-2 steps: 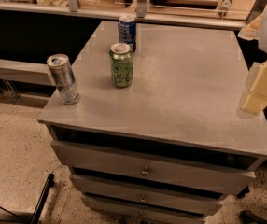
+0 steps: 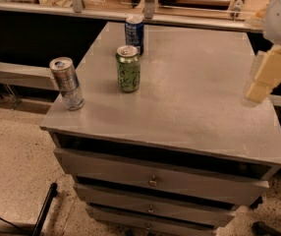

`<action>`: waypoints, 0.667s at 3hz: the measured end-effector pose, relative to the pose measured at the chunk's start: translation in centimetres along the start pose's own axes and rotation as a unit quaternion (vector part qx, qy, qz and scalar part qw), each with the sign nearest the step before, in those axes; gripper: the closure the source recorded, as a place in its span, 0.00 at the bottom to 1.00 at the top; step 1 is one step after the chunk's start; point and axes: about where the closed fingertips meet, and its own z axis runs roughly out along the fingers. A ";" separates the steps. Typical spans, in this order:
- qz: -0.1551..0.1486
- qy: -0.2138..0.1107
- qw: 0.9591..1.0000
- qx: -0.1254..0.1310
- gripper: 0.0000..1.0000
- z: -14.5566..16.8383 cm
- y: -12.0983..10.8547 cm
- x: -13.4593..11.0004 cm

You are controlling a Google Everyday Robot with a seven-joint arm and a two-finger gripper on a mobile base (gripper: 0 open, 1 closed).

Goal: Move pepsi can near redbull can

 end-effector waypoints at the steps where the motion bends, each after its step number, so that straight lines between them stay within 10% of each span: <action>1: -0.021 -0.027 0.999 0.019 0.00 2.2 -6.3 -1.0; 2: -0.028 -0.071 0.996 0.037 0.00 5.0 -12.6 -2.6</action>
Offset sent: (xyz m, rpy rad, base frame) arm 0.2437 -0.0051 0.0847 0.2264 -0.3569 0.1049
